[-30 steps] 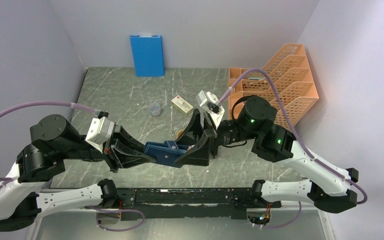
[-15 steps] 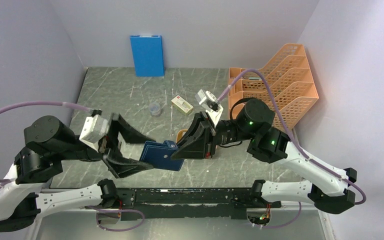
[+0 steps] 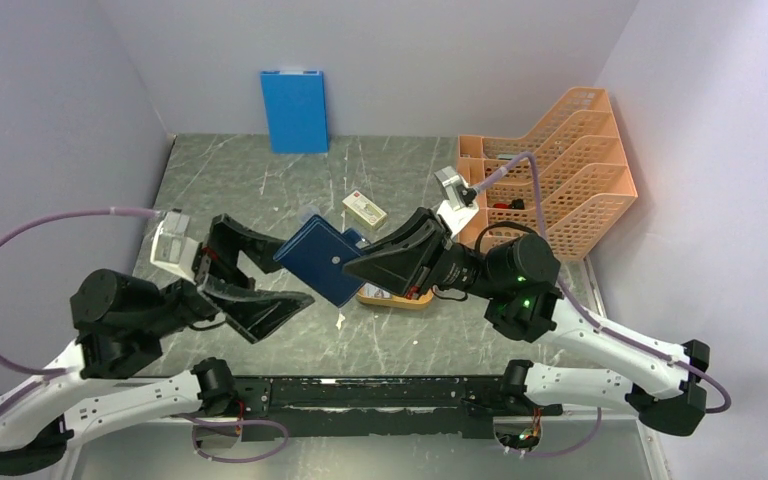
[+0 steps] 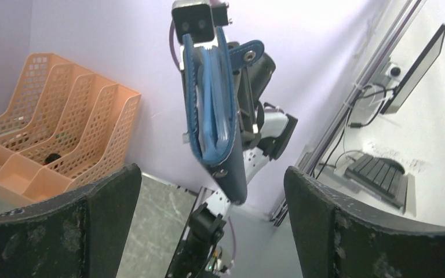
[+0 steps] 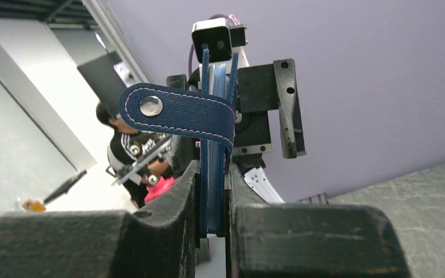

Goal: Put the credit cards into the card holder
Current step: Pick up the card holder from the center of the board.

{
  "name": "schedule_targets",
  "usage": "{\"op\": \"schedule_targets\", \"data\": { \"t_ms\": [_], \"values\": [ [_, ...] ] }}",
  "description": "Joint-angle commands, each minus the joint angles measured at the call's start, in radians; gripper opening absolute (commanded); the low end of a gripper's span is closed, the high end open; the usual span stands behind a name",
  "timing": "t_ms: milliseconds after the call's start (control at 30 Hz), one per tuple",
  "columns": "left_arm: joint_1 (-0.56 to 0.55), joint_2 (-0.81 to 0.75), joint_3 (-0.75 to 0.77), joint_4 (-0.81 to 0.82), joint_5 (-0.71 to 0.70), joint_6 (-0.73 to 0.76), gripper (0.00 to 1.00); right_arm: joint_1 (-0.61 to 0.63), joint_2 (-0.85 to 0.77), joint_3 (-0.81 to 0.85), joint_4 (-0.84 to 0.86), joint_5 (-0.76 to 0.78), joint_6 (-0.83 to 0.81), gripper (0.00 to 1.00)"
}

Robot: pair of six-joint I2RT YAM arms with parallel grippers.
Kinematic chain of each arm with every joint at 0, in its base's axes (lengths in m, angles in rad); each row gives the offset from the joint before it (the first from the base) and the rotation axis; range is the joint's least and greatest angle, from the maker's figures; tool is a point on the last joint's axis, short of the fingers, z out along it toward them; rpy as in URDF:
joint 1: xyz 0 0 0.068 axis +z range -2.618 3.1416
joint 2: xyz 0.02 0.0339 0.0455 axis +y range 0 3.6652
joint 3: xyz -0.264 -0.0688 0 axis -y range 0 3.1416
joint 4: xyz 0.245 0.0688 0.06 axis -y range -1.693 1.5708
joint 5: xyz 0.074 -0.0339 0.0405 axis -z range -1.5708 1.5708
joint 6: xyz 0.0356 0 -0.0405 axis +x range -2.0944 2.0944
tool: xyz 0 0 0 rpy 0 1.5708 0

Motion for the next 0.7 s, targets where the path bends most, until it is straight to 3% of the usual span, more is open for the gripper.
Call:
{"op": "schedule_targets", "data": {
  "t_ms": [0, 200, 367, 567, 667],
  "values": [
    [0.000, 0.077, 0.004, 0.198, -0.027, -0.083, 0.95, 0.001, 0.001, -0.038, 0.186, 0.121, 0.093, 0.00],
    [0.001, 0.135, -0.004, 0.292, -0.009, -0.125, 0.83, 0.002, -0.021, -0.093, 0.220, 0.202, 0.123, 0.00],
    [0.001, 0.157, -0.013, 0.316, -0.043, -0.152, 0.63, 0.002, -0.040, -0.134, 0.234, 0.247, 0.131, 0.00],
    [0.001, 0.135, -0.030, 0.301, -0.063, -0.171, 0.60, 0.002, -0.067, -0.160, 0.238, 0.291, 0.127, 0.00],
    [0.000, 0.124, -0.048, 0.294, -0.093, -0.185, 0.52, 0.002, -0.060, -0.163, 0.242, 0.292, 0.130, 0.00]
  ]
}}
